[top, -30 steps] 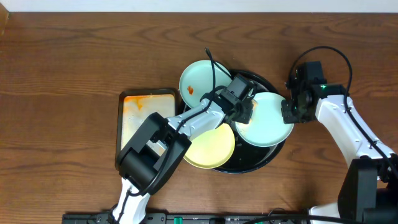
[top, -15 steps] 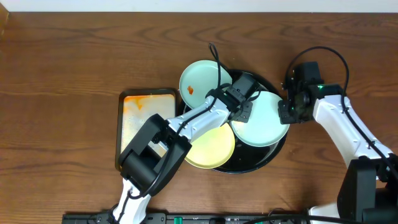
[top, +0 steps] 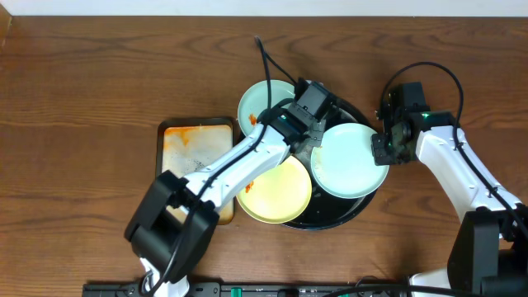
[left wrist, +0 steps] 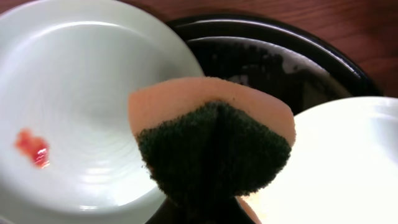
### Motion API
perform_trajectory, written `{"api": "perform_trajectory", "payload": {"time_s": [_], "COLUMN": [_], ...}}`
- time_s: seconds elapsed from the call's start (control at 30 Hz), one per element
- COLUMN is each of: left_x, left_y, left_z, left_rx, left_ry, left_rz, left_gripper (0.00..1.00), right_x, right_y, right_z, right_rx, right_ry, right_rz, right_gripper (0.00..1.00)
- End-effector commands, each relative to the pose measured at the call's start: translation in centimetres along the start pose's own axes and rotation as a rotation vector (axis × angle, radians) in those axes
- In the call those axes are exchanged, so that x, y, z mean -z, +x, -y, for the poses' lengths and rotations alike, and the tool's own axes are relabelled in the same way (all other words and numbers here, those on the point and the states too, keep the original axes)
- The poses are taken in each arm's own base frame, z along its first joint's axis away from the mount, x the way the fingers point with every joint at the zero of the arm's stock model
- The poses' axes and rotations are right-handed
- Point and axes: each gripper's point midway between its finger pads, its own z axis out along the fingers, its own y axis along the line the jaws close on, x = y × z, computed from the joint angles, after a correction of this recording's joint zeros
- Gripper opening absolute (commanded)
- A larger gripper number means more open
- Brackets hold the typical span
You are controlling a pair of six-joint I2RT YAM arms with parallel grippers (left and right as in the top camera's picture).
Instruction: Clean dirty plates on tray and stack at the side
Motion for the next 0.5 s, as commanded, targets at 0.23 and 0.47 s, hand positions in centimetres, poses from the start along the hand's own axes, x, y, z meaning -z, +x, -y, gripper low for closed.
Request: {"api": "perform_trajectory", "payload": {"time_s": [0.23, 0.47], "left_x": [0.2, -3.9], "left_y": [-1.1, 2.1], "left_z": [3.2, 6.7], "left_rx": [0.108, 0.025], "left_ry": [0.219, 0.310], "left_rz": [0.007, -0.070], "left_gripper": [0.09, 0.08], "right_x": [0.2, 0.2], "right_y": [0.0, 0.0], "right_z": [0.6, 0.5], "right_rx": [0.000, 0.005], "right_ry": [0.030, 0.029], "right_rz": [0.005, 0.006], "right_gripper": [0.01, 0.01]}}
